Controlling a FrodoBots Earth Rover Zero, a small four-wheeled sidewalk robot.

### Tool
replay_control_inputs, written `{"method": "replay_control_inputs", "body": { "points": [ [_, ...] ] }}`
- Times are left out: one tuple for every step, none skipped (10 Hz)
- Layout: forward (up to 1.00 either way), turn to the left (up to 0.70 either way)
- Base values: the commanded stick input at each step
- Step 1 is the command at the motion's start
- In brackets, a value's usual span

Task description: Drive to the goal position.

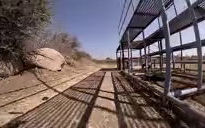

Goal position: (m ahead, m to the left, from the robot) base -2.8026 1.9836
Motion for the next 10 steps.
{"method": "replay_control_inputs", "body": {
  "points": [
    [0.00, 0.00],
    [0.00, 0.00],
    [0.00, -0.43],
    [0.00, -0.50],
    [0.00, -0.50],
    [0.00, -0.50],
    [0.00, -0.50],
    [0.00, -0.50],
    [0.00, -0.50],
    [0.00, -0.50]
  ]
}}
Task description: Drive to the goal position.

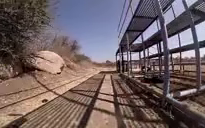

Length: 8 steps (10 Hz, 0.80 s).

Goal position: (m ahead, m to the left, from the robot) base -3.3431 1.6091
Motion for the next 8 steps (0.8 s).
{"method": "replay_control_inputs", "body": {
  "points": [
    [0.00, -0.50],
    [0.00, -0.50],
    [0.00, -0.50],
    [0.00, -0.50],
    [0.00, -0.50],
    [0.00, -0.50],
    [0.00, -0.50],
    [0.00, -0.50]
  ]
}}
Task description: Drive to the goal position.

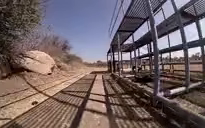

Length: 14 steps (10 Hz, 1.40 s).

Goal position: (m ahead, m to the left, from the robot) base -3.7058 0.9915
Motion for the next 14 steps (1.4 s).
{"method": "replay_control_inputs", "body": {
  "points": [
    [0.00, -0.50],
    [0.00, -0.50],
    [0.00, -0.50],
    [0.00, -0.50],
    [0.00, -0.50],
    [0.00, -0.50],
    [0.00, -0.50],
    [0.00, -0.50],
    [0.00, -0.50],
    [0.00, -0.50],
    [0.00, -0.50],
    [0.00, -0.50],
    [0.00, -0.50],
    [0.00, -0.50]
  ]
}}
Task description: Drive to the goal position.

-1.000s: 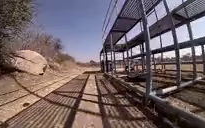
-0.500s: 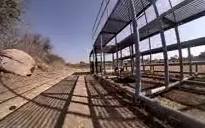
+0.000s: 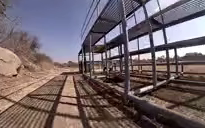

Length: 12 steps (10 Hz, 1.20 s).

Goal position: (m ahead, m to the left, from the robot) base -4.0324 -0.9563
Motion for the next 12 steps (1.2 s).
{"method": "replay_control_inputs", "body": {
  "points": [
    [0.00, -0.50],
    [0.00, -0.50],
    [0.00, -0.50],
    [0.00, -0.50],
    [0.00, -0.50],
    [0.00, -0.50],
    [0.00, -0.50],
    [0.00, -0.50],
    [0.00, -0.50],
    [0.00, -0.50],
    [0.00, -0.50],
    [0.00, -0.50]
  ]
}}
